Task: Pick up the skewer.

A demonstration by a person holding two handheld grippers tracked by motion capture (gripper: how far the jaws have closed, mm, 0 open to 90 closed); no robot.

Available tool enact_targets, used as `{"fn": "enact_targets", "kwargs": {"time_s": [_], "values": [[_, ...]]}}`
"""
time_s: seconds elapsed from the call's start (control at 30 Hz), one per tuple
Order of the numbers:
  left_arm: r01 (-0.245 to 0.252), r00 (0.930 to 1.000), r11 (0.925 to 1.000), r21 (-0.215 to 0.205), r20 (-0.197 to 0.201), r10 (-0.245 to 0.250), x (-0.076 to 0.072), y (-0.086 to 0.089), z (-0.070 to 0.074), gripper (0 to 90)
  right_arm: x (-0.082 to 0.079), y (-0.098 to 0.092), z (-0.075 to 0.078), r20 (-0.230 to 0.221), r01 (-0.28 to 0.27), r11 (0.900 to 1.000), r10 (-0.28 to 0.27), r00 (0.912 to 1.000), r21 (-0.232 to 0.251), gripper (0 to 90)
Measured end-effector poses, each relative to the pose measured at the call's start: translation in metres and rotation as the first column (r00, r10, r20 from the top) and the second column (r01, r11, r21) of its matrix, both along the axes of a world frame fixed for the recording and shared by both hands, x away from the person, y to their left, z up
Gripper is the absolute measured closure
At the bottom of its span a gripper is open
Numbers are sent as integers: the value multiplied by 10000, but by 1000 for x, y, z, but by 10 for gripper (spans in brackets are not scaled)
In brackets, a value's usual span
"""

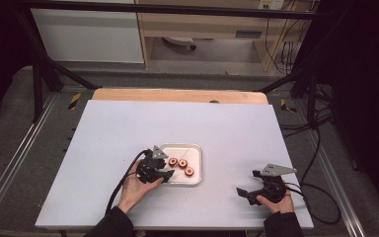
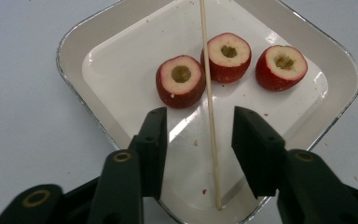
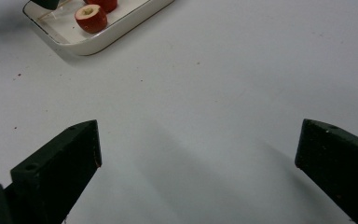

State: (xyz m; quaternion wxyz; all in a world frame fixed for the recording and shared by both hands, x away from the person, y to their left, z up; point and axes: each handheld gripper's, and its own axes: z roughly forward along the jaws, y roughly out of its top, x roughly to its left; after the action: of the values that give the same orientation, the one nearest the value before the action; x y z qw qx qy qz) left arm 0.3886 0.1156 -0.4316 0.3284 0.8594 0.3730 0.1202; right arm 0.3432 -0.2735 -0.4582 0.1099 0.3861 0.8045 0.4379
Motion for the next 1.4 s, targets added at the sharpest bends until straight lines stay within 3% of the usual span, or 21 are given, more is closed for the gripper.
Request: {"fn": "enact_targets", "kwargs": {"time_s": [0.27, 0.8, 1.07, 1.4], "values": [[185, 9997, 9998, 119, -178, -183, 0, -3, -2, 700, 0, 1, -1, -15, -9, 10000, 9, 10000, -6, 9], [276, 9996, 9986, 455, -10, -276, -2, -8, -5, 869, 0, 1, -1, -44, -30, 10000, 30, 10000, -21, 9], [289, 9995, 9986, 442, 75, -293, -3, -7, -5, 879, 0, 1, -1, -38, -70, 10000, 70, 10000, -55, 10], [407, 9983, 9989, 214, 408, -416, -8, -2, 5, 882, 0, 2, 0, 26, -94, 9999, 94, 10000, -77, 10]]}}
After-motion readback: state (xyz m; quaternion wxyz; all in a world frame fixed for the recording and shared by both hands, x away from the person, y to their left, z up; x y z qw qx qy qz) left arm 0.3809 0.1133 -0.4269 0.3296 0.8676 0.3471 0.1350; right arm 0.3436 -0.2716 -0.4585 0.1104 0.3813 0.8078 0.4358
